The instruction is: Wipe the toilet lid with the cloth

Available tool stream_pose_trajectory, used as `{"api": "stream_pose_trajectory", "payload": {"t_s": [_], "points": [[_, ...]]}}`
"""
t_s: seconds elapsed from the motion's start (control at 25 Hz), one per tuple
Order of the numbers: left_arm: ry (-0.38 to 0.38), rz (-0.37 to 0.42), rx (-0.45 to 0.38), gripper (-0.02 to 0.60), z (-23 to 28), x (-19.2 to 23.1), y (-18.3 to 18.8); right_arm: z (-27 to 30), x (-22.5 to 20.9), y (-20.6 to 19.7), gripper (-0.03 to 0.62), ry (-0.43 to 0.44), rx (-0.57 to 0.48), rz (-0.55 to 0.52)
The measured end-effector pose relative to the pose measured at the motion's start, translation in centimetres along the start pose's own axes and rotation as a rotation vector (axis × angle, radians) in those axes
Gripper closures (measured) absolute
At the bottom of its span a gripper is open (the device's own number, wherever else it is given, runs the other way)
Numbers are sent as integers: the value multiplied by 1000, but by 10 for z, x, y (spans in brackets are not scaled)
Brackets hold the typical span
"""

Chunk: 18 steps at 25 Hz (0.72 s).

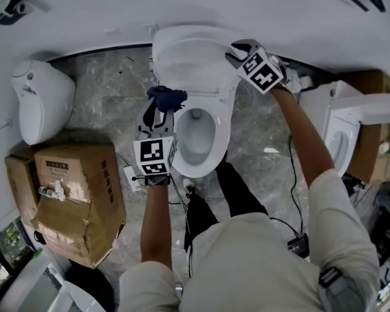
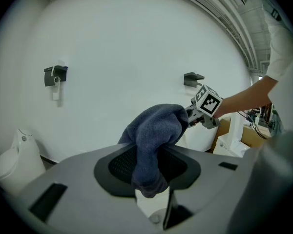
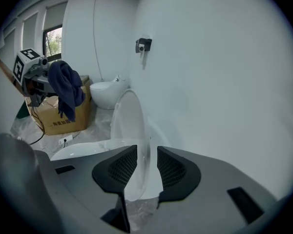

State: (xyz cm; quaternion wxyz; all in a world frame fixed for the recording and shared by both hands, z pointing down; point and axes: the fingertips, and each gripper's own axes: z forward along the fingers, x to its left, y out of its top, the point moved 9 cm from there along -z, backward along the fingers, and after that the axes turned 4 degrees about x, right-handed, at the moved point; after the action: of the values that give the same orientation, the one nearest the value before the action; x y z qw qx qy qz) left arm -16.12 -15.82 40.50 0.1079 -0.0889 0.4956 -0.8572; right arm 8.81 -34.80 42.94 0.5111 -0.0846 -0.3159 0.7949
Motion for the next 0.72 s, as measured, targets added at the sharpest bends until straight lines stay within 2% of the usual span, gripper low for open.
{"api": "stream_pose_trajectory", "payload": {"t_s": [0.44, 0.72], "points": [[34, 39, 7, 459, -34, 0, -7, 2, -1, -9, 531, -7, 52, -6], [54, 33, -2, 459, -54, 3, -11, -6, 7, -12, 539, -9, 35, -5]]}}
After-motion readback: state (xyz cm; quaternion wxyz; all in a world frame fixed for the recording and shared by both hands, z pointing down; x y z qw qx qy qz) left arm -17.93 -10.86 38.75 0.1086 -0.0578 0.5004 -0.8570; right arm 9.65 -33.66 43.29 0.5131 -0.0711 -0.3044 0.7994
